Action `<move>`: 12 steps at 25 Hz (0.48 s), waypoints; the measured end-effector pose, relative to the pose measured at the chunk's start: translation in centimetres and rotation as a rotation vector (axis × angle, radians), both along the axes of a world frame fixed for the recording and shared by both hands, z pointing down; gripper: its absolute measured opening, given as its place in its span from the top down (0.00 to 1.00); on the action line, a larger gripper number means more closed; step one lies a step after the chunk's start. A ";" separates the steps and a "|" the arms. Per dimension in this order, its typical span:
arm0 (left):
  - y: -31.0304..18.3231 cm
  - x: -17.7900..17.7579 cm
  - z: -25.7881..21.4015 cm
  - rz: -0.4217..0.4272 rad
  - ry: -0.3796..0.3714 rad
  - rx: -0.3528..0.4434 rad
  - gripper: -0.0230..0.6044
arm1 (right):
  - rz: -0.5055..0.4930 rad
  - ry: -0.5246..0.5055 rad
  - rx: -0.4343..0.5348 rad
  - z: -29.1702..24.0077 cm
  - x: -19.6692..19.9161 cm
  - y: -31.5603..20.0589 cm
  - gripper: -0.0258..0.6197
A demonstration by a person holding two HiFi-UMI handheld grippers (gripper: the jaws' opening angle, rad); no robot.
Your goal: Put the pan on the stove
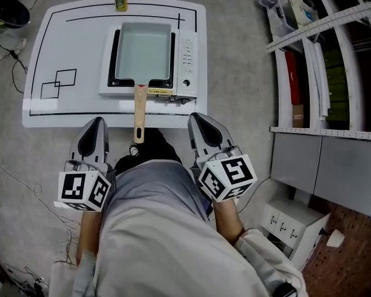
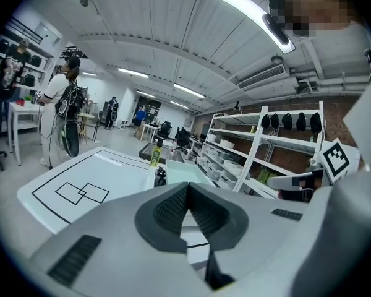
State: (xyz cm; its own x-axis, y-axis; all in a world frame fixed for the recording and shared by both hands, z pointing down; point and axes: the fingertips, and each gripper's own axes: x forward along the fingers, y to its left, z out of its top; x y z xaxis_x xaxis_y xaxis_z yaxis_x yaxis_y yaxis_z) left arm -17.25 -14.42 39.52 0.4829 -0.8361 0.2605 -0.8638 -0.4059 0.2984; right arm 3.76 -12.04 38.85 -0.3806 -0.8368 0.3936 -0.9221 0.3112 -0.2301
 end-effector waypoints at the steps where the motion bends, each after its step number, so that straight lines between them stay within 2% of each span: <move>1: 0.0 0.0 0.0 -0.001 0.005 -0.004 0.97 | 0.010 -0.009 -0.013 0.1 0.0 0.0 0.95; 6: -0.1 -0.9 0.1 -0.027 0.018 -0.017 0.97 | 0.044 0.017 -0.058 1.0 0.0 0.3 0.95; 12: 0.5 -0.9 0.1 -0.032 -0.041 -0.016 0.97 | 0.052 0.017 -0.108 1.3 -0.3 0.6 0.95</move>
State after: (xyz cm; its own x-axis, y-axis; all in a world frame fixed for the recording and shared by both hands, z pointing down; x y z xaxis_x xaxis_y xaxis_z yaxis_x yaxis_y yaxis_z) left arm -18.19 -13.87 39.66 0.4447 -0.8464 0.2931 -0.8878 -0.3732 0.2692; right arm 3.47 -11.41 40.20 -0.3308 -0.8075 0.4883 -0.9402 0.2375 -0.2443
